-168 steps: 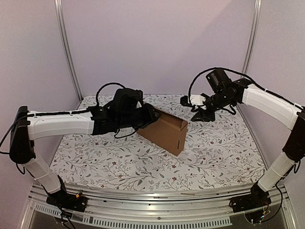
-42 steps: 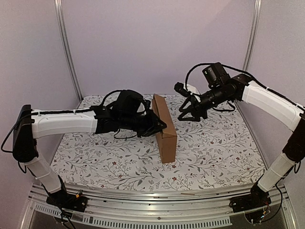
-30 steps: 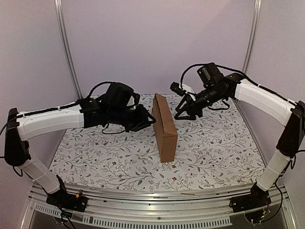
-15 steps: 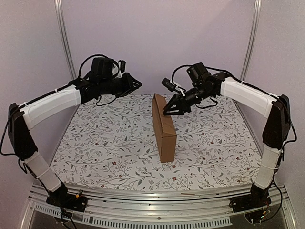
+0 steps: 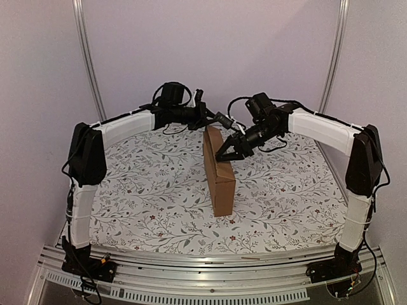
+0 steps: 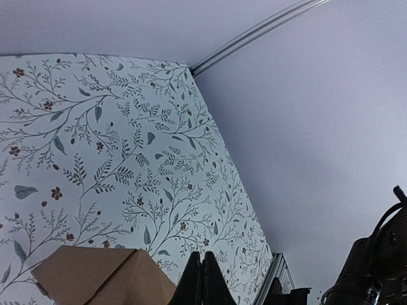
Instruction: Fold the paper box
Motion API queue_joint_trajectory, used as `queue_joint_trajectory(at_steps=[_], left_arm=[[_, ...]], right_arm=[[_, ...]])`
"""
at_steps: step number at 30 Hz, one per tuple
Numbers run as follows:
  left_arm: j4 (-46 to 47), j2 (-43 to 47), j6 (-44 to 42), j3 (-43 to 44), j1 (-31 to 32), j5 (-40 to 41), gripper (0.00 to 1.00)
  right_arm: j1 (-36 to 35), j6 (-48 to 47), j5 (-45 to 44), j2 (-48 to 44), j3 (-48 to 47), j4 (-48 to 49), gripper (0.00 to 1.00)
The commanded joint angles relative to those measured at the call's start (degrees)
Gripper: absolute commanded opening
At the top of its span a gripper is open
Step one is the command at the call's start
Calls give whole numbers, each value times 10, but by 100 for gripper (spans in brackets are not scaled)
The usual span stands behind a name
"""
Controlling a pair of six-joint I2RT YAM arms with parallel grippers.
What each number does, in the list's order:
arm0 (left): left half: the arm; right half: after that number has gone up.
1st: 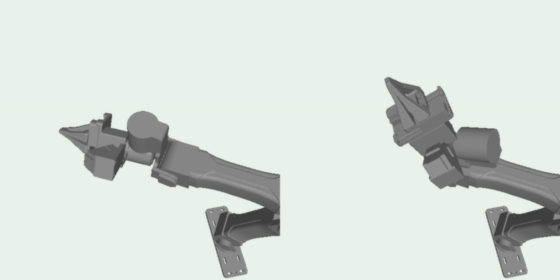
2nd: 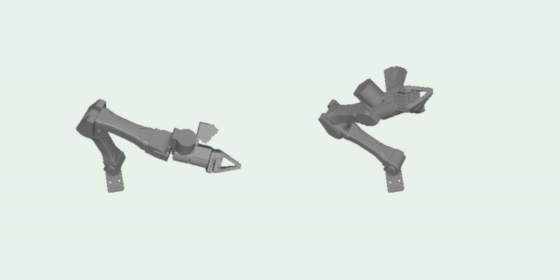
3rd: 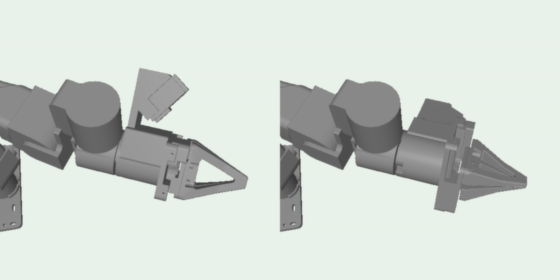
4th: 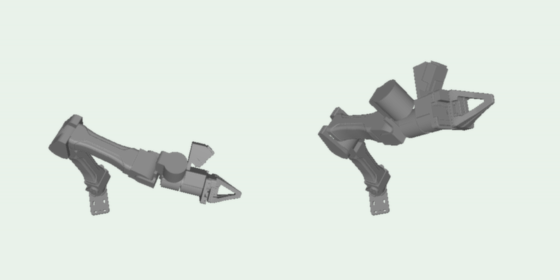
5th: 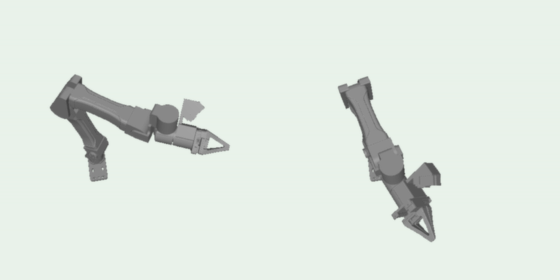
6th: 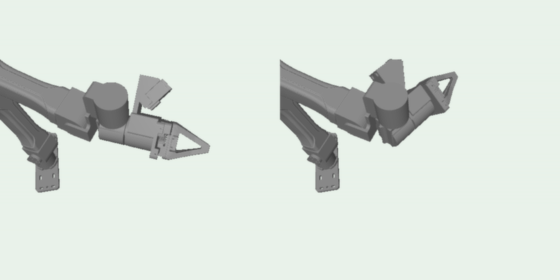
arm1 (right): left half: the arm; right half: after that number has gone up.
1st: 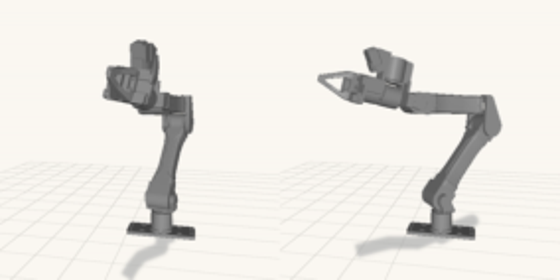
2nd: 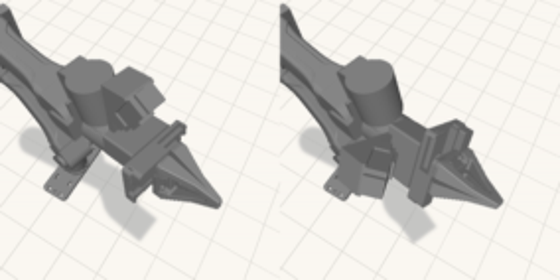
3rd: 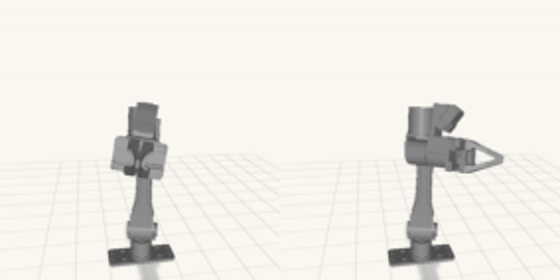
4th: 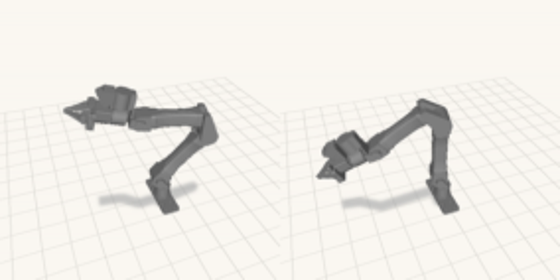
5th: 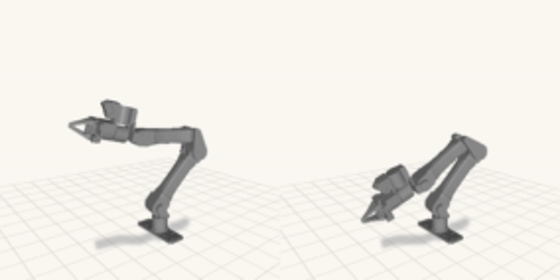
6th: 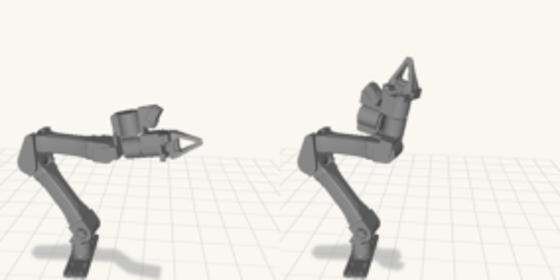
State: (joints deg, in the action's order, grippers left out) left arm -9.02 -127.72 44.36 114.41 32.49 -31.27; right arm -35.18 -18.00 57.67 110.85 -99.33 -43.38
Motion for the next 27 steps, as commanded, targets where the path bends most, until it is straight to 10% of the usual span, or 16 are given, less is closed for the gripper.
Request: queue_joint_trajectory(at_steps=[1, 27], left_arm=[[-46, -5, -12, 33, 7, -38, 2], [-27, -22, -24, -83, -2, -34, 2]], right_arm=[[2, 4, 13, 20, 11, 1, 32], [1, -35, -14, 25, 15, -45, 33]])
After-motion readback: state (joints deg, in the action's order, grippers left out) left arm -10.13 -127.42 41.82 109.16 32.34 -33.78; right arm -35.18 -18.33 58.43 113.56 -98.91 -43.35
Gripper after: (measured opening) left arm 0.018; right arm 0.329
